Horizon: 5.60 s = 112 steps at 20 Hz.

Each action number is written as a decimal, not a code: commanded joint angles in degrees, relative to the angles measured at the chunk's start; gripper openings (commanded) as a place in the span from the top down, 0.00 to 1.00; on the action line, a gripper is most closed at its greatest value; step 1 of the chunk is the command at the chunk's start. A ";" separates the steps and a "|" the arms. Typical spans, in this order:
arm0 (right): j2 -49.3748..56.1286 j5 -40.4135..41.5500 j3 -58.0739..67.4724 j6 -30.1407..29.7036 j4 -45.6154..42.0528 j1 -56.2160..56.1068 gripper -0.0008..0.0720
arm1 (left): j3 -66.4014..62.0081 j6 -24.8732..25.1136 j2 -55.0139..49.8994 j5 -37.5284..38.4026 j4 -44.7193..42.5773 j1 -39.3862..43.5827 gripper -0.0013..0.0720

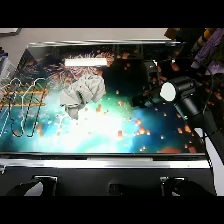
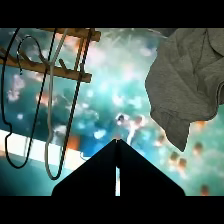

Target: Fold the clothes and pants, and hang the long-sleeved shirts on hangers.

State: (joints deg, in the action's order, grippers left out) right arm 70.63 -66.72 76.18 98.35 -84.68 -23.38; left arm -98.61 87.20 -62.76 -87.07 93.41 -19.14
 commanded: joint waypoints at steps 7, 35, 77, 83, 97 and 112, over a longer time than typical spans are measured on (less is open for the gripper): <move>-0.02 0.00 0.04 0.02 0.02 0.02 0.94 | 0.02 0.00 0.04 0.00 -0.02 -0.07 0.95; -0.02 0.87 0.04 0.02 0.02 0.02 0.94 | 0.00 -0.17 0.00 17.70 -0.02 -0.07 0.95; -18.45 -28.96 0.04 7.48 -18.71 0.02 0.86 | 0.39 -10.27 -38.27 12.17 20.59 49.33 0.96; -24.30 -29.00 0.02 7.58 -19.56 0.02 0.86 | 0.37 -15.87 -45.09 15.61 20.61 57.66 0.31; -13.97 1.27 2.78 21.38 25.77 27.65 0.83 | 0.11 -15.19 -16.00 -3.80 2.08 28.41 0.06; 7.37 -1.18 -26.58 -19.34 31.71 34.18 0.55 | 0.15 -15.23 -13.70 -2.60 1.42 20.90 0.06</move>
State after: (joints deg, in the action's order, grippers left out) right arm 74.26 -71.59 53.52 84.14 -55.24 13.63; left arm -98.48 71.96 -76.49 -90.11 95.31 1.96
